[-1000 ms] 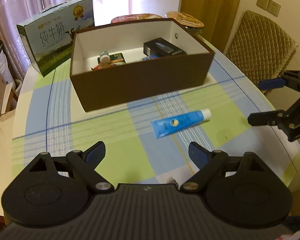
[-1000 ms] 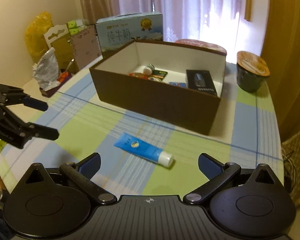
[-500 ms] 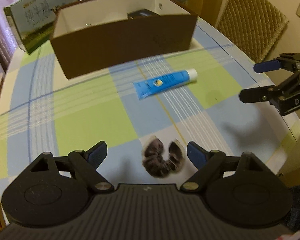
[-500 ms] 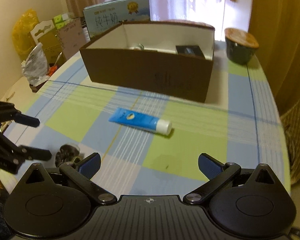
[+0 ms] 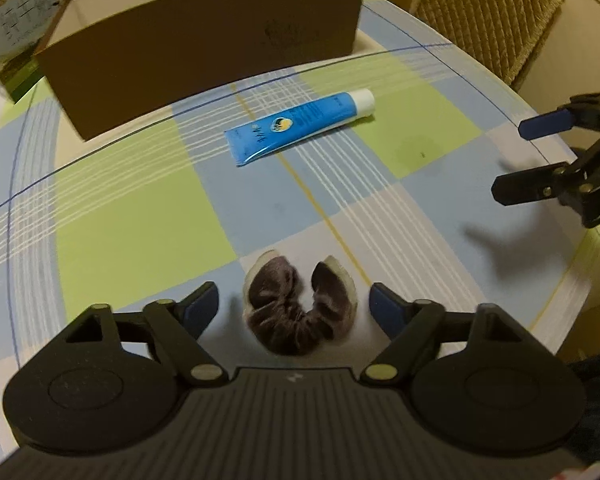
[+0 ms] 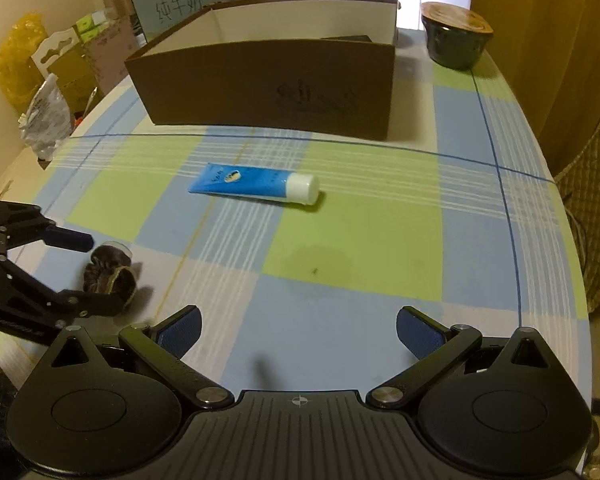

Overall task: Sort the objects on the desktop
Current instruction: 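Grasp the dark brown scrunchie with the left tool, then grasp the blue hand-cream tube by its cap with the right tool while the left tool holds the scrunchie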

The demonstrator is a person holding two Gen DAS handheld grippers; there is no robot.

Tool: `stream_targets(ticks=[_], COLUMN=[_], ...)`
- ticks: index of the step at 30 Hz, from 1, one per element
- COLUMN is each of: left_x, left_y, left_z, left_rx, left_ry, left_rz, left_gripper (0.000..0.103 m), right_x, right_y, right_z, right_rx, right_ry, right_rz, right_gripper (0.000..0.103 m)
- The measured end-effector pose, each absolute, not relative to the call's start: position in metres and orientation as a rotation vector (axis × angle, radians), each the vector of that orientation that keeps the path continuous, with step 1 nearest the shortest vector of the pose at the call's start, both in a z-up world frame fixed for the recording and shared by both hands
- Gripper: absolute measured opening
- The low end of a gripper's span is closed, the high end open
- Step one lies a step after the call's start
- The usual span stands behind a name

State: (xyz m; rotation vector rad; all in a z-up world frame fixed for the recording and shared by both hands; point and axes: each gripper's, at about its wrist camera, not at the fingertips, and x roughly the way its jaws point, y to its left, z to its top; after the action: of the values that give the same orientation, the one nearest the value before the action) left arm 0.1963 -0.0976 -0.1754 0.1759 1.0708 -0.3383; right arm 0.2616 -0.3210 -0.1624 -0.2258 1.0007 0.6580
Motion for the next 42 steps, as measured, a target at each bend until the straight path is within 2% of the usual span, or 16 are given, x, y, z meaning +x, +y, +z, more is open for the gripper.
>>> stream_targets(ticks=[2,4,5,10,11,14,28,30,32,34,37,42], left_x=[0.199,0.201,0.202,0.199,0.199,0.201,0.199,0.194,0.188,0.184,0.178,0.169], left_y=[-0.1,-0.102,-0.102,-0.099,-0.097,-0.088,-0.008,-0.005,-0.003,-0.002,-0.001,-0.004], left_z=[-0.18,-0.185,-0.187,-0.187,-0.186,-0.183,-0.144,-0.141,-0.14,-0.141,-0.143,-0.146], left_rx=[0.185,0.181,0.181,0.157,0.147,0.124,-0.073,-0.081,-0.09,-0.1,-0.119,-0.159], left_ry=[1.073,1.08,1.087,1.078,1.077,1.07,1.006,1.002,1.002,1.006,1.011,1.019], left_rz=[-0.342,-0.342,-0.339,-0.324,-0.314,-0.258,0.099,0.125,0.141,0.157,0.173,0.181], left_gripper=[0.061,0.056,0.05,0.033,0.025,0.022,0.022,0.022,0.022,0.022,0.022,0.022], right_x=[0.262,0.265,0.266,0.275,0.277,0.286,0.355,0.362,0.365,0.364,0.354,0.321], right_y=[-0.324,-0.327,-0.328,-0.326,-0.325,-0.316,-0.241,-0.232,-0.226,-0.224,-0.229,-0.245], right_z=[-0.164,-0.165,-0.166,-0.169,-0.17,-0.172,-0.207,-0.216,-0.222,-0.224,-0.221,-0.218], right_rx=[-0.225,-0.223,-0.224,-0.249,-0.257,-0.297,-0.569,-0.615,-0.652,-0.657,-0.633,-0.562], right_ry=[1.004,1.007,1.008,0.997,0.993,0.971,0.788,0.794,0.821,0.842,0.887,0.958], right_rz=[0.656,0.657,0.66,0.694,0.707,0.758,1.117,1.149,1.161,1.17,1.152,1.082], right_gripper=[0.101,0.101,0.101,0.101,0.101,0.101,0.1,0.091,0.067,0.057,0.026,0.026])
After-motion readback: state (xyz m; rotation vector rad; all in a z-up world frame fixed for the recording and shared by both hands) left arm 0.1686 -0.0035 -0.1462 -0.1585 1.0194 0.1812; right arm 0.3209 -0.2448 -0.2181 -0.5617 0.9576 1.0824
